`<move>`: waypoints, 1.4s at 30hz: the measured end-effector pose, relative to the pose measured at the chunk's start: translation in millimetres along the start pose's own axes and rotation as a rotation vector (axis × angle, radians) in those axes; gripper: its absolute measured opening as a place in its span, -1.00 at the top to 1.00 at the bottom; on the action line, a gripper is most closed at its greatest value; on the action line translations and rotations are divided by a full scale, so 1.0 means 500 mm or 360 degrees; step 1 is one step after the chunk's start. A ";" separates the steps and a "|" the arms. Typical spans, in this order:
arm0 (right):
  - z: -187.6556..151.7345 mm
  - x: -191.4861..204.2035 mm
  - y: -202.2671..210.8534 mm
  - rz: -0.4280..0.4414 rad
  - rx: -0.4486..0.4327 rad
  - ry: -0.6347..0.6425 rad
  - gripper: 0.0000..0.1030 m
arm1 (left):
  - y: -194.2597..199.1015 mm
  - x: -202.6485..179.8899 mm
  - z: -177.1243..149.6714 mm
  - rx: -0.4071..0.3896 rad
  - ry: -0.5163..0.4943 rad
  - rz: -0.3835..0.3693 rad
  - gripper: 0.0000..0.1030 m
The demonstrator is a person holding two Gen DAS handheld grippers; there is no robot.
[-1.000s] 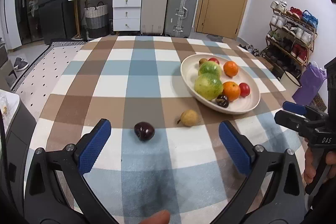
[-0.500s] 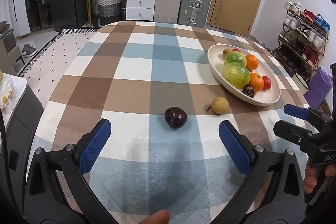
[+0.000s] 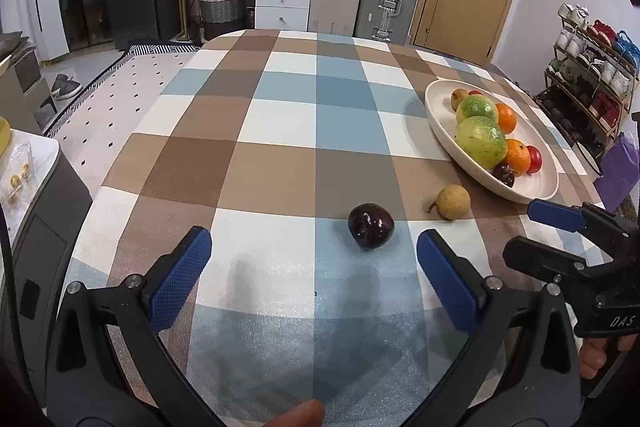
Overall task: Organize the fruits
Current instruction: 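Reach the right gripper to the small brown pear and grasp it, then grasp the dark plum with the left gripper while the right holds the pear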
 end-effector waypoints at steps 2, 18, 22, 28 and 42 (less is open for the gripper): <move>0.001 0.009 -0.004 0.0023 0.0002 0.0024 -0.57 | -0.003 0.005 0.002 0.0005 0.0008 -0.0002 -0.99; 0.017 0.055 -0.069 0.0048 0.0044 0.0170 -0.24 | -0.035 0.018 0.009 0.0076 0.0036 -0.0056 -0.83; 0.023 0.055 -0.074 0.0024 0.0036 0.0197 -0.13 | -0.042 0.017 0.008 0.0102 0.0033 -0.0060 -0.78; 0.033 0.063 -0.085 0.0015 0.0033 0.0249 -0.02 | -0.048 0.019 0.003 0.0124 0.0044 -0.0057 -0.76; 0.039 0.083 -0.085 0.0030 0.0016 0.0320 0.46 | -0.053 0.012 0.000 0.0144 0.0020 -0.0070 -0.76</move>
Point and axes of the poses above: each gripper's, at about its wrist camera, not at the fingertips, and y roughly against the way its jaws point, x to its left, z to its top, the point moved 4 cm from there along -y, roughly the way its jaws point, and after that the axes turned 15 degrees about -z, right-handed, at the moved point
